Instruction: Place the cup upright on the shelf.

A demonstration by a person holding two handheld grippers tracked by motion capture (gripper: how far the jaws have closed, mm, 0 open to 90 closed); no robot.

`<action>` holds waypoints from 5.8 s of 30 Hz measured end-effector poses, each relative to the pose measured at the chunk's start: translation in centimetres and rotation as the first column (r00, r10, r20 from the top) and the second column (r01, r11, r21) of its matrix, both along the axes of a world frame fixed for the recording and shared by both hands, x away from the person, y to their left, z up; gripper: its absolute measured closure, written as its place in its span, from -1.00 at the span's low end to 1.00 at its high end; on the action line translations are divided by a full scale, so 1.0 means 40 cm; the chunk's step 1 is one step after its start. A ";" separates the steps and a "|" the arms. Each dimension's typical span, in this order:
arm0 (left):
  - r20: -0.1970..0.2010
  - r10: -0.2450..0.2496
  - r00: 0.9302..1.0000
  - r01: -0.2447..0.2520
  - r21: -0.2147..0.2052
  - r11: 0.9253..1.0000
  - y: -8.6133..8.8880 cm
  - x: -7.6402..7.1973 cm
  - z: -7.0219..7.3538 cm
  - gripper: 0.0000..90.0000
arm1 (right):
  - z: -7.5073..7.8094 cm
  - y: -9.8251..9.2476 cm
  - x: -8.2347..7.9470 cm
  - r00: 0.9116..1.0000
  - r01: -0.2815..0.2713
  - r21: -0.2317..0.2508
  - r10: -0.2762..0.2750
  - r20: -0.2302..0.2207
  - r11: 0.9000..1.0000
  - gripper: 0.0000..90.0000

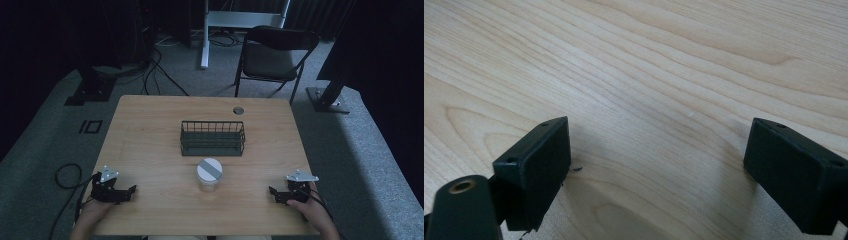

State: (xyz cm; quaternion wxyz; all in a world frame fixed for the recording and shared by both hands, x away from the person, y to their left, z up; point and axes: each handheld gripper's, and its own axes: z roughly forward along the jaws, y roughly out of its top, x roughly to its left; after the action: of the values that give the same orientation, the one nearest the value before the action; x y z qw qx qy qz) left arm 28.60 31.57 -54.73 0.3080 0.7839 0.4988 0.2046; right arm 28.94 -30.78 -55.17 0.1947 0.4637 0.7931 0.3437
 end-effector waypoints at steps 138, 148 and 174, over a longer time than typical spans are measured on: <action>-0.001 -0.011 1.000 0.011 0.000 1.000 -0.001 0.000 0.000 -0.97 | 0.026 0.510 0.015 0.926 -0.355 0.207 0.313 0.212 0.912 -0.76; -0.001 -0.011 1.000 0.011 0.000 1.000 -0.001 0.000 0.000 -0.97 | 0.020 0.522 0.020 0.942 -0.313 0.244 0.267 0.203 0.918 -0.76; -0.001 -0.011 1.000 0.011 0.000 1.000 -0.001 0.000 0.000 -0.97 | 0.044 0.539 0.000 0.925 -0.338 0.159 0.296 0.237 0.928 -0.59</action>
State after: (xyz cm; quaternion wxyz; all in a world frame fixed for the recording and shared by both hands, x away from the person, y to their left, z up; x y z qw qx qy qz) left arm 28.60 31.54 -54.72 0.3089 0.7866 0.4947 0.2026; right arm 28.92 -9.24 -53.43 0.1714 0.3071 0.7950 0.4942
